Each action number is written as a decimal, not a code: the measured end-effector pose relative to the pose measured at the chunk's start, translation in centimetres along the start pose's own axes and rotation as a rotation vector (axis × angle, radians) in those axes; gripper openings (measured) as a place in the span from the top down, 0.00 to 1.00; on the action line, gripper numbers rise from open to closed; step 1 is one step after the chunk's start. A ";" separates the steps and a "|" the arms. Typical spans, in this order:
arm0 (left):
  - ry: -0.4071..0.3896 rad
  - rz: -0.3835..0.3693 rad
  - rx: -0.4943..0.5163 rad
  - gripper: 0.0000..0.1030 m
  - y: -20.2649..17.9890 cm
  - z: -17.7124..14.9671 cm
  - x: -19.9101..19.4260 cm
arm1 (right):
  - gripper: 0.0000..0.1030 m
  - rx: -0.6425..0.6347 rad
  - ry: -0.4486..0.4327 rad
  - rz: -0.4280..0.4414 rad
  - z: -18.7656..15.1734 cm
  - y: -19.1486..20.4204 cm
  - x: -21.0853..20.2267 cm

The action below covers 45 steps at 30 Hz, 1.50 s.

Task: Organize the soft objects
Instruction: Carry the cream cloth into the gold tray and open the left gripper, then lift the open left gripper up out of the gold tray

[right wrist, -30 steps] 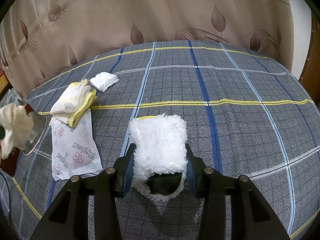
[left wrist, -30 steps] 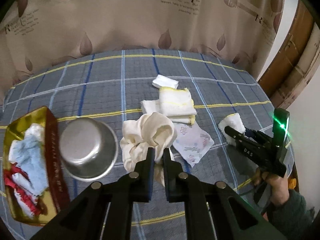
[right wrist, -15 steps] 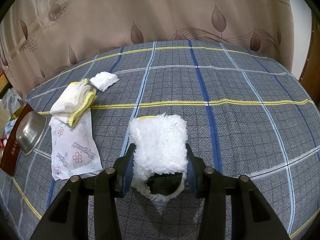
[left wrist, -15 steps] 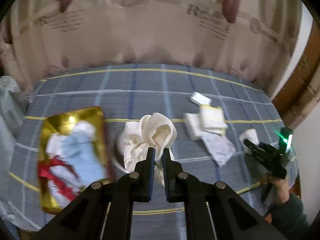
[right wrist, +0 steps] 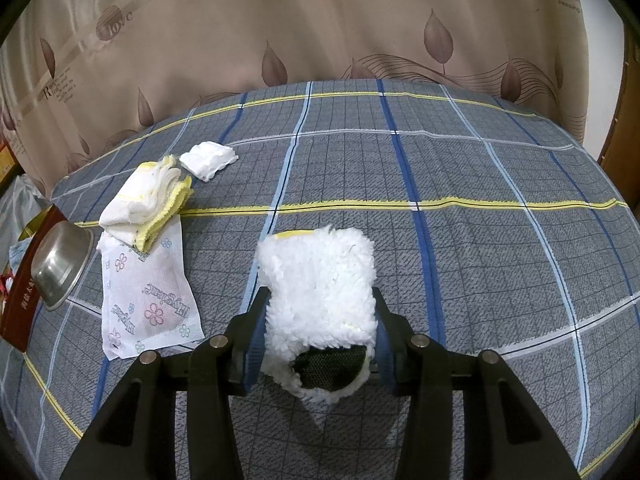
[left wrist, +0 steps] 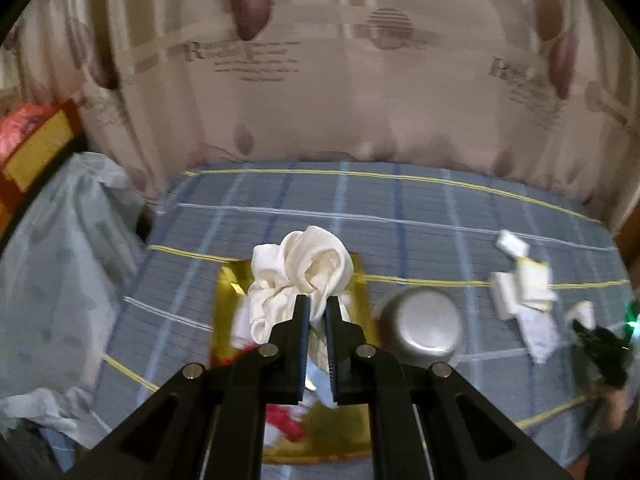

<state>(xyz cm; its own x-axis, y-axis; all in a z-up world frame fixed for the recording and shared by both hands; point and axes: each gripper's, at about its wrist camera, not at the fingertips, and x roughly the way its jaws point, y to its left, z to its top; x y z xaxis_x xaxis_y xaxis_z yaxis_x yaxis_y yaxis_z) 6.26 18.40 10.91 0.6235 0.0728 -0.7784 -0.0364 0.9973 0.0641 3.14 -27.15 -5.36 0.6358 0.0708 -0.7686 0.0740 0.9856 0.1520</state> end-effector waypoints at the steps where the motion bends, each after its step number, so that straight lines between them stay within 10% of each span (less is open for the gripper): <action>1: 0.004 0.014 0.007 0.92 0.3 0.1 0.4 | 0.58 0.000 0.000 0.000 0.0 -0.1 0.0; 13: 0.109 0.109 0.019 0.92 2.5 0.0 6.9 | 0.57 -0.003 0.004 -0.002 -0.1 0.0 0.0; 25: 0.160 0.038 -0.046 0.92 3.4 0.0 9.9 | 0.57 -0.005 0.004 -0.003 -0.1 0.0 0.0; 45: 0.109 -0.089 -0.063 0.77 2.7 -1.4 4.3 | 0.55 -0.026 0.012 -0.028 -0.3 0.3 0.2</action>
<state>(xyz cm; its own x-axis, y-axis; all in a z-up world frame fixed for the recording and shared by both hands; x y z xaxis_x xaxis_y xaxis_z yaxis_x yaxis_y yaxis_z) 7.75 21.40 6.83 0.5377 -0.0183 -0.8429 -0.0359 0.9984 -0.0446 3.02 -26.83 -5.63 0.6247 0.0452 -0.7796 0.0711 0.9909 0.1144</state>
